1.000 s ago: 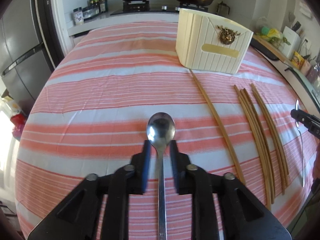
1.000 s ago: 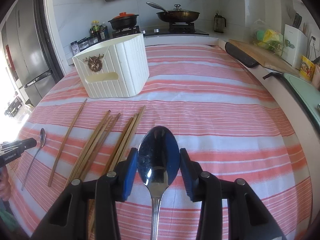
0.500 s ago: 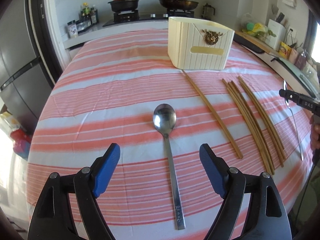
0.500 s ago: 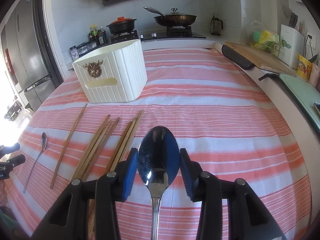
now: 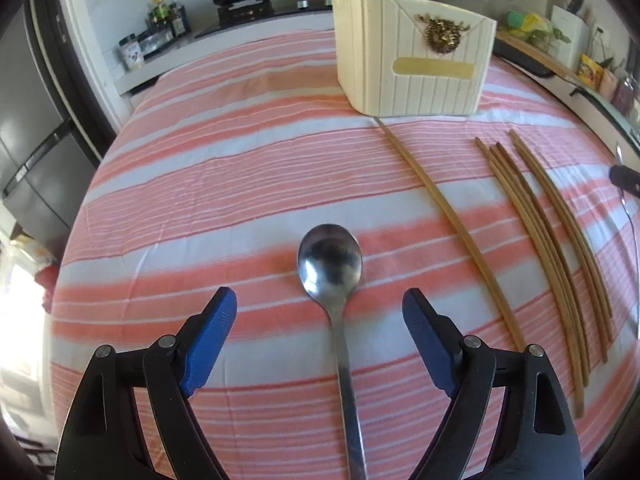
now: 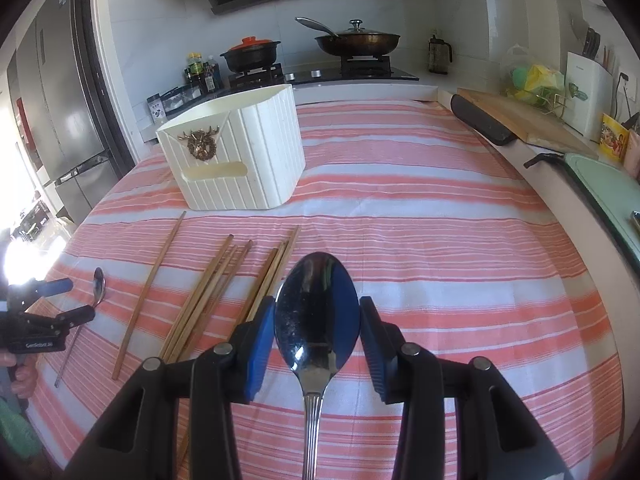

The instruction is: Organize utensils

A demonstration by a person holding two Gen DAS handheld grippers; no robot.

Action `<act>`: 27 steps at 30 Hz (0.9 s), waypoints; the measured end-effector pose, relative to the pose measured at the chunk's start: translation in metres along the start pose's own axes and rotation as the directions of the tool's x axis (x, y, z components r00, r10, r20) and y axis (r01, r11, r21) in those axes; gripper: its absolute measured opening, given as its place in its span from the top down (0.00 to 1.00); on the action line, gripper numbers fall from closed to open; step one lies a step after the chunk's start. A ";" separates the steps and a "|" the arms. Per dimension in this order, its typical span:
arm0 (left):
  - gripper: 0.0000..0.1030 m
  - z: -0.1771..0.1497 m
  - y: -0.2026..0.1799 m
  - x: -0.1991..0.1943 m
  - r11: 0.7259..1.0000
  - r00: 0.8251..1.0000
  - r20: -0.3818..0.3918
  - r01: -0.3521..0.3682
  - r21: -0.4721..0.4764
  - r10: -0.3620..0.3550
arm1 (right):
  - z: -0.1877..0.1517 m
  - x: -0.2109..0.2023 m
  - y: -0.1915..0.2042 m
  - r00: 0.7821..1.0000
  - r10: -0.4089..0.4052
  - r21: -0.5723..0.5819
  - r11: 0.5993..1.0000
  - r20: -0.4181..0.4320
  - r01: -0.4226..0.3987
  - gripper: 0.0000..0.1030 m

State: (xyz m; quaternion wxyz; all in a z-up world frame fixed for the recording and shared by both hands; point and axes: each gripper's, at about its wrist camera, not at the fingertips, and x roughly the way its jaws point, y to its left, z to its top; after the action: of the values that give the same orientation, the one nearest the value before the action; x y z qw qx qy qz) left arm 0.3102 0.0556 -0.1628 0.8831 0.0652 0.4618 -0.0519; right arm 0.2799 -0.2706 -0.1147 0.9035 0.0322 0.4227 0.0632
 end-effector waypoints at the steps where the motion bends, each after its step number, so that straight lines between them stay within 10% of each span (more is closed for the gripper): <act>1: 0.20 0.003 -0.002 0.006 1.000 1.000 -0.012 -0.002 -0.009 0.002 | 0.000 -0.001 0.001 1.000 0.001 -0.001 1.000 0.002 -0.001 0.60; 4: 0.66 0.007 -0.004 0.011 0.999 0.999 0.000 0.035 -0.035 -0.035 | 0.001 -0.003 0.002 1.000 0.003 0.001 1.000 0.007 -0.003 0.60; 12: 0.66 -0.005 0.010 -0.048 0.993 0.985 0.158 0.087 -0.074 -0.075 | 0.009 -0.035 0.003 0.998 0.039 -0.018 0.999 0.044 -0.038 0.60; 27: 0.66 0.011 0.027 -0.164 0.972 0.894 0.428 0.203 -0.122 -0.133 | 0.039 -0.100 0.035 0.978 0.119 -0.079 0.991 0.172 -0.107 0.60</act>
State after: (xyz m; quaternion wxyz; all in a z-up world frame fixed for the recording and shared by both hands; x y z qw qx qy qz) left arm 0.2300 0.0862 -0.0204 0.9557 -0.0601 0.2691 -0.1027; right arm 0.2432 -0.2497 -0.0101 0.9329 0.0303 0.3360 0.1262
